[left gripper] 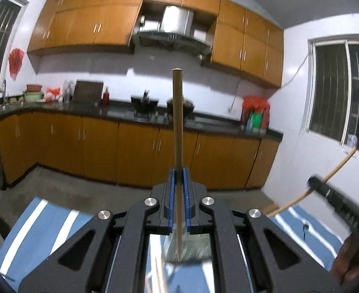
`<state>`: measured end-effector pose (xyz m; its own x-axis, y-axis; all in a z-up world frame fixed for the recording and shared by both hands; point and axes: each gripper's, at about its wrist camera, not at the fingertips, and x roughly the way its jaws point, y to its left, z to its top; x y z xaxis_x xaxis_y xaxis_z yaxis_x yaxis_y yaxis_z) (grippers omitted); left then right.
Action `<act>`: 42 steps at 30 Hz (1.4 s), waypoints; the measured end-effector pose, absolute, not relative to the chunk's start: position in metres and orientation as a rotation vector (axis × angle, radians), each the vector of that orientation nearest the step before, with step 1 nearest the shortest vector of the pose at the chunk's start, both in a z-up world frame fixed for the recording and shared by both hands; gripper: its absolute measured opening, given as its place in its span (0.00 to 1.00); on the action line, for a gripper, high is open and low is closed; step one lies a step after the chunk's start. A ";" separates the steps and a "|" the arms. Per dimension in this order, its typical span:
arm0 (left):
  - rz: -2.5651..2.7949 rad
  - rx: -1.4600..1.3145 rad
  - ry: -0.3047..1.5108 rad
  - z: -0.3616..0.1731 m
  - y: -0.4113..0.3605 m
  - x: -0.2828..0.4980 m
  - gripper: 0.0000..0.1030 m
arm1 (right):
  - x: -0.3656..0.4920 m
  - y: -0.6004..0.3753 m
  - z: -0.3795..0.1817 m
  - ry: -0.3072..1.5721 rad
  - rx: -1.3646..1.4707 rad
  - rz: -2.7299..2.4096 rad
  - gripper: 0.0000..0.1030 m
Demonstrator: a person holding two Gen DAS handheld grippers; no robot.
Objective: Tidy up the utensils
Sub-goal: 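Raise the right tool's chopstick upright above the holder while the left tool carries its own, then open the right tool over the holder while the left tool releases its chopstick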
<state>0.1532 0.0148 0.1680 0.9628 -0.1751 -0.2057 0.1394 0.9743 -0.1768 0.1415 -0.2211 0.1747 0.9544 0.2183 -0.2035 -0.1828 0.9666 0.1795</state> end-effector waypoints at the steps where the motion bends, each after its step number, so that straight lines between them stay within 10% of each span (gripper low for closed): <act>1: -0.154 -0.166 0.197 0.173 0.011 0.159 0.07 | 0.146 -0.218 0.175 0.222 0.155 0.204 0.07; 19: -0.133 -0.230 0.283 0.109 -0.005 0.226 0.08 | 0.216 -0.200 0.128 0.355 0.133 0.195 0.09; 24: -0.136 -0.226 0.275 0.113 0.001 0.216 0.34 | 0.213 -0.202 0.127 0.353 0.151 0.194 0.13; 42: -0.071 -0.185 0.250 0.125 0.037 0.142 0.53 | 0.132 -0.235 0.115 0.346 0.132 0.179 0.30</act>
